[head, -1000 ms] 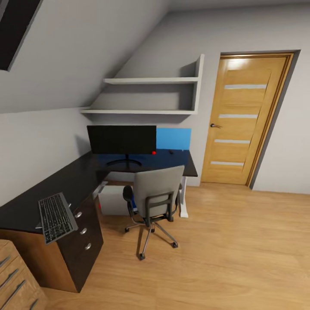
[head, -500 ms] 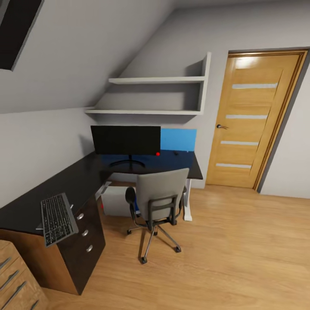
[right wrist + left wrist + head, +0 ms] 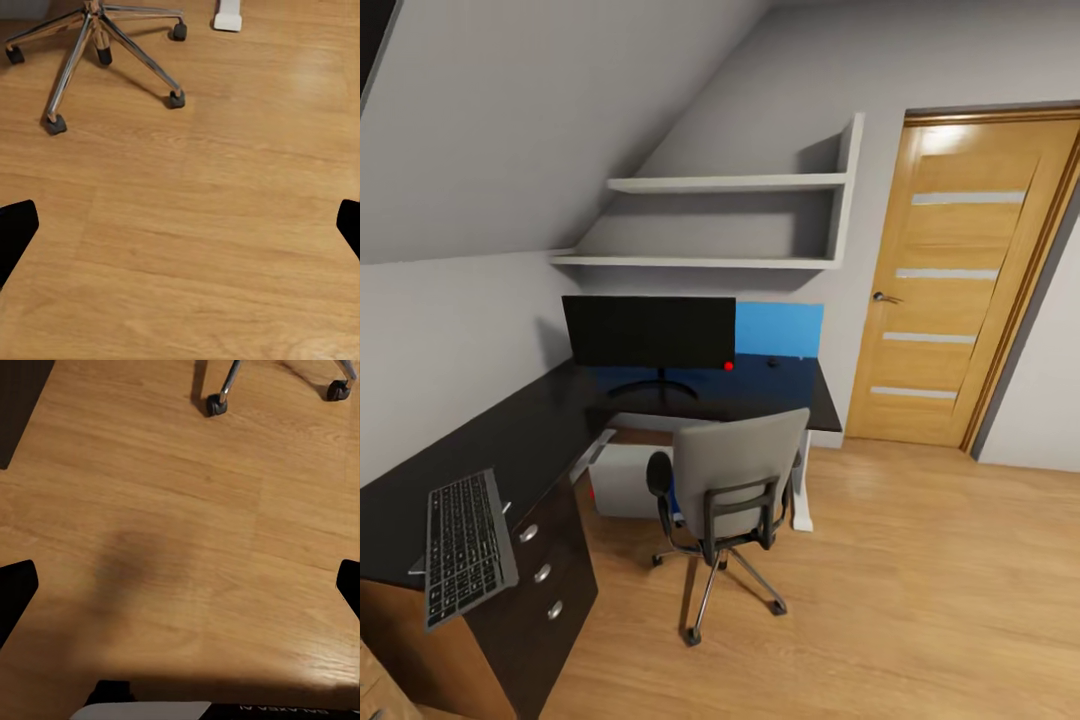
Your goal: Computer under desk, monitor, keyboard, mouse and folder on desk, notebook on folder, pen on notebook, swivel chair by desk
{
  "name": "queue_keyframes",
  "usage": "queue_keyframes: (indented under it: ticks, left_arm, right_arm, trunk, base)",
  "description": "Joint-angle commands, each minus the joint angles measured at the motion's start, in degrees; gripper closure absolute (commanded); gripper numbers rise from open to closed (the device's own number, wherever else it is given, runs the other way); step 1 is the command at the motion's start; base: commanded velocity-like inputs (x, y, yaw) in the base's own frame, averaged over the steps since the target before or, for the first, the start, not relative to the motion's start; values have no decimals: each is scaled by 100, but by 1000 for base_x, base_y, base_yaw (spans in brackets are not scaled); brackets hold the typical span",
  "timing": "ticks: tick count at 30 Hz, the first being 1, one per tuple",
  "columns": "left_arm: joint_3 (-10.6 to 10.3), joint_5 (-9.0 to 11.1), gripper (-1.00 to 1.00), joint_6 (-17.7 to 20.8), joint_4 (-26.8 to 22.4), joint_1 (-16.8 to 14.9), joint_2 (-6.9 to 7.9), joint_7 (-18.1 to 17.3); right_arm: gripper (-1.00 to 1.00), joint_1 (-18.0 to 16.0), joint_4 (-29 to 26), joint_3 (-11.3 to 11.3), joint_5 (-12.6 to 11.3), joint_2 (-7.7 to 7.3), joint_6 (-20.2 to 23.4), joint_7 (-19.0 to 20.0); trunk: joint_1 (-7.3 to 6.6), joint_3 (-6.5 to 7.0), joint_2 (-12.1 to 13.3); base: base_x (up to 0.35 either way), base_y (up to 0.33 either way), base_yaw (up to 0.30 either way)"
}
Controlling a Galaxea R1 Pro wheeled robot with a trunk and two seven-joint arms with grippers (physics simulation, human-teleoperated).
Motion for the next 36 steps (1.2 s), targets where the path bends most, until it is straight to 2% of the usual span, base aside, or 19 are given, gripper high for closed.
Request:
queue_keyframes:
  ticks: [1, 11, 19, 30, 36]
  left_arm:
    - [1, 32, -100, -6, -9, 2, -3, 0]
    - [2, 33, -100, -8, -9, 2, 0, 0]
    - [1, 28, -100, -5, -6, 2, -4, 0]
    - [-13, 25, -100, 3, -1, 2, -9, 0]
    - [-15, 23, -100, 0, 0, 2, -9, 0]
  right_arm:
    - [-100, -3, 4, 1, 0, 0, -16, -2]
    - [-100, -3, -8, 1, 0, -8, -47, -2]
    - [-100, -3, -5, -12, -6, -15, -48, -2]
    - [-100, -3, -1, -38, -19, -5, -31, -21]
    - [-100, -3, 6, -27, -22, 11, -11, -243]
  trunk:
    - [4, -6, -3]
    - [4, -6, -3]
    - [4, -6, -3]
    - [4, -6, -3]
    - [4, -24, -3]
  base:
    - [315, -25, 0]
    - [44, -7, -28]
    - [20, 0, -240]
    - [170, -20, -263]
    - [12, -4, -215]
